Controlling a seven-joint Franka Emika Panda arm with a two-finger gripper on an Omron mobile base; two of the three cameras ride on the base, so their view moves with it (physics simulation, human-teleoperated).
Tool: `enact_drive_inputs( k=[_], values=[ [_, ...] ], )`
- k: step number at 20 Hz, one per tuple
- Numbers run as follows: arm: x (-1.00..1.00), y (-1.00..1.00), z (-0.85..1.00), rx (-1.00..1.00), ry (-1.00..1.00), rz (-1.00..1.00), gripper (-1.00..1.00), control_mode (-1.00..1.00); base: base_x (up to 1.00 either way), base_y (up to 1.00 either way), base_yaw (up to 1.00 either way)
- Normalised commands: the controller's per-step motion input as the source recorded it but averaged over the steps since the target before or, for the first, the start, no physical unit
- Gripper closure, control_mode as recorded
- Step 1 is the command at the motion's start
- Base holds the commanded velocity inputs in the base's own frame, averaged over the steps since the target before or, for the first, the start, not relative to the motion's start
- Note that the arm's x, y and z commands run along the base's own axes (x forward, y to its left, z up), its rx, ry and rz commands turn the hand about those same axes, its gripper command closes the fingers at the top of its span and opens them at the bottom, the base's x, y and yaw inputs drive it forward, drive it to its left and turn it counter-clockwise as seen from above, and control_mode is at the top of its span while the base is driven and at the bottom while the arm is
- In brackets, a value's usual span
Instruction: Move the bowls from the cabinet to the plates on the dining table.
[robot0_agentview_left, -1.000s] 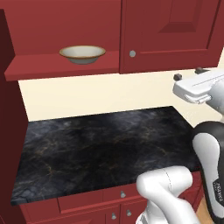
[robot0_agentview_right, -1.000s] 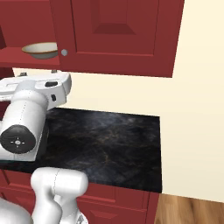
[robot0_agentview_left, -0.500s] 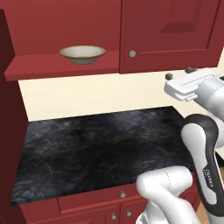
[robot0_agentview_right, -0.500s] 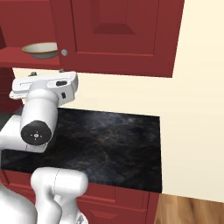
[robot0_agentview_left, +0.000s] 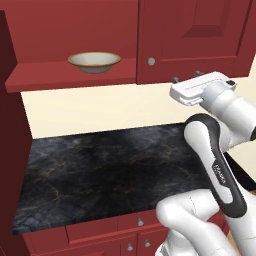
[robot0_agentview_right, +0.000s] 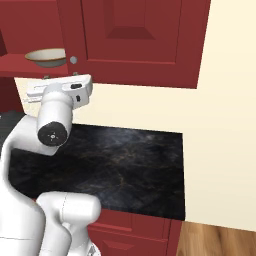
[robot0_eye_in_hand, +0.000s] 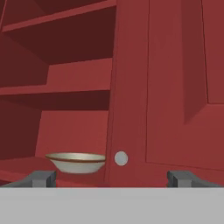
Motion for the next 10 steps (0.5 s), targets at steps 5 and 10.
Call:
enact_drive_inputs(
  k=[5,10],
  values=[
    [0.49,0.09,-0.10,0.00,-0.05,0.05,-1.00,-1.00,0.00,0.00,0.00],
    [0.53,0.00,-0.05,0.00,0.00,0.03,-1.00,-1.00,0.00,0.00,0.00]
  ],
)
